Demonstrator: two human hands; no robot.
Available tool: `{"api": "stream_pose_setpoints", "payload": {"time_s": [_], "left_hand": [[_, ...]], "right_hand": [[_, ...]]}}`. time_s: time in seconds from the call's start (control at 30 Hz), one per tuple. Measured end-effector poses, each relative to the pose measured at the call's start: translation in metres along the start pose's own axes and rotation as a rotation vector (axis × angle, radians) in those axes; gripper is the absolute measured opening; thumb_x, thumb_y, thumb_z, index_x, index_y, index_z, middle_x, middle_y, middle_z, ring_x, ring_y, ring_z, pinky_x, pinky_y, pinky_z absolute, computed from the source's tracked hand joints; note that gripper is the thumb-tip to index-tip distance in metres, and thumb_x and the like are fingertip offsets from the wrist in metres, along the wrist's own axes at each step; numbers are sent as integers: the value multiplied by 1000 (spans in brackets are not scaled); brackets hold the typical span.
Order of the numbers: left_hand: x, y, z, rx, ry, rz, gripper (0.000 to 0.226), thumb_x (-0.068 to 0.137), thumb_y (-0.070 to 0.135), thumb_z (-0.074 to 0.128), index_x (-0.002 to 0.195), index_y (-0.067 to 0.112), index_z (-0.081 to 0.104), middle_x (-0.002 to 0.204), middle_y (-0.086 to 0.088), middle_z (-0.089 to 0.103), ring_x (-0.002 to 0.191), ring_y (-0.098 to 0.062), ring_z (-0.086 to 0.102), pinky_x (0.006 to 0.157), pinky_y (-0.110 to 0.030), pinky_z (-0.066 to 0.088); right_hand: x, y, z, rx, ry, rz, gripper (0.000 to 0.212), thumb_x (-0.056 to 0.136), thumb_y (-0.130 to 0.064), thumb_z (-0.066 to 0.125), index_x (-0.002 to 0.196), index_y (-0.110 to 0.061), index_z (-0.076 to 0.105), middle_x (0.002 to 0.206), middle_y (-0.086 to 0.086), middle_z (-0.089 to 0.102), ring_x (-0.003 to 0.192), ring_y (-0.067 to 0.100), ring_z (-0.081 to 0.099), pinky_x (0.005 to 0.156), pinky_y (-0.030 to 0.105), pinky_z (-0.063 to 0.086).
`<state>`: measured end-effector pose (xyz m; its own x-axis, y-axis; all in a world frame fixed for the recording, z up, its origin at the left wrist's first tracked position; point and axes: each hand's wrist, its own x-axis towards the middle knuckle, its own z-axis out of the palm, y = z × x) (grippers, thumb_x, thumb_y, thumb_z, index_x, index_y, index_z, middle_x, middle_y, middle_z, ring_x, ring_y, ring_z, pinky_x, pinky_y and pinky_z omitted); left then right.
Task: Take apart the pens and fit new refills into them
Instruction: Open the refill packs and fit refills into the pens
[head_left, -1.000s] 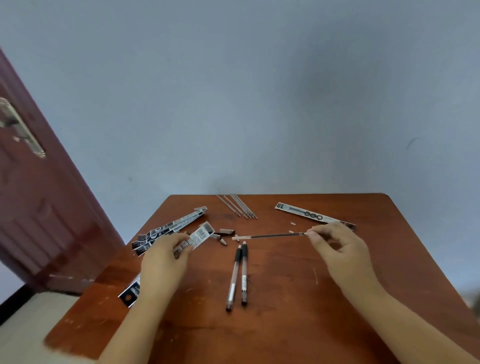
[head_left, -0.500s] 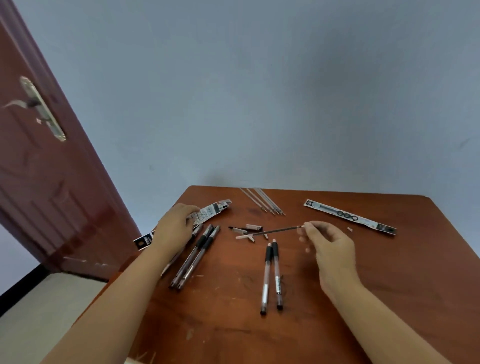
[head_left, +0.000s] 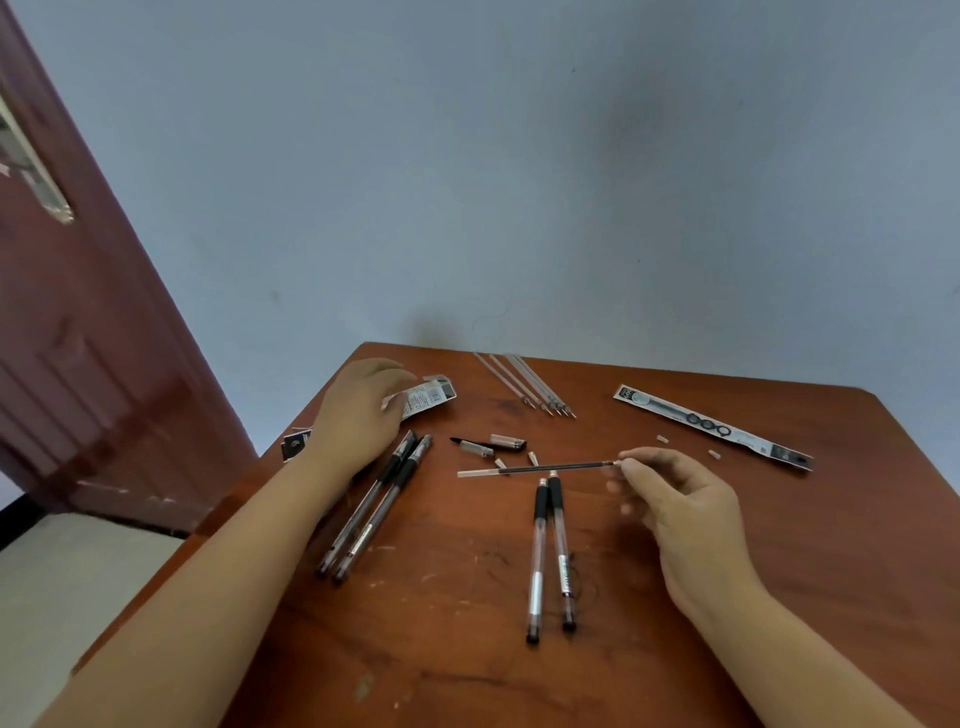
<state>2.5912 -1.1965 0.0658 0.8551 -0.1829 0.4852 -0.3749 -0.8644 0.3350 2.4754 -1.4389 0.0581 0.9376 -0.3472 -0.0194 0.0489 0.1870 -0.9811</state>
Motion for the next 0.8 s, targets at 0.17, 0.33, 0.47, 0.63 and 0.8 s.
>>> {"api": "stream_pose_setpoints", "payload": {"time_s": [0.17, 0.33, 0.47, 0.63, 0.8], "left_hand": [[-34, 92, -19, -132, -17, 215, 33, 89, 28, 46, 114, 12, 61, 115, -4, 62, 113, -19, 51, 95, -24, 31], [-60, 141, 11, -267, -3, 211, 19, 82, 16, 57, 94, 11, 71, 89, -3, 69, 87, -6, 53, 81, -18, 42], [-69, 155, 22, -370, 11, 172, 33, 80, 24, 41, 86, 8, 70, 80, -5, 64, 77, -7, 53, 76, -13, 35], [-59, 171, 27, -216, 79, 190, 28, 77, 14, 37, 78, 10, 64, 77, -5, 61, 71, -22, 59, 67, -20, 38], [-61, 177, 49, -67, 76, 311, 30, 68, 11, 36, 74, 14, 65, 68, 0, 61, 64, -18, 55, 65, -25, 30]], "right_hand": [[-6, -8, -2, 0, -61, -97, 19, 81, 1, 55, 73, -15, 63, 57, -4, 67, 57, 4, 60, 50, 14, 49], [-14, -15, -7, -78, -63, -267, 24, 80, 3, 56, 70, -17, 63, 65, 1, 63, 53, 0, 57, 52, 12, 47], [-8, -21, -18, -145, -58, -323, 29, 80, 4, 58, 67, -22, 63, 61, -5, 65, 54, -1, 56, 54, 12, 47], [-7, -32, -39, -450, -128, -473, 23, 78, -2, 63, 68, -22, 63, 69, -11, 64, 62, -3, 57, 59, 8, 45], [4, -25, -66, -781, -154, -551, 10, 76, -1, 64, 74, -10, 68, 67, -19, 57, 63, 0, 56, 58, 3, 40]]}}
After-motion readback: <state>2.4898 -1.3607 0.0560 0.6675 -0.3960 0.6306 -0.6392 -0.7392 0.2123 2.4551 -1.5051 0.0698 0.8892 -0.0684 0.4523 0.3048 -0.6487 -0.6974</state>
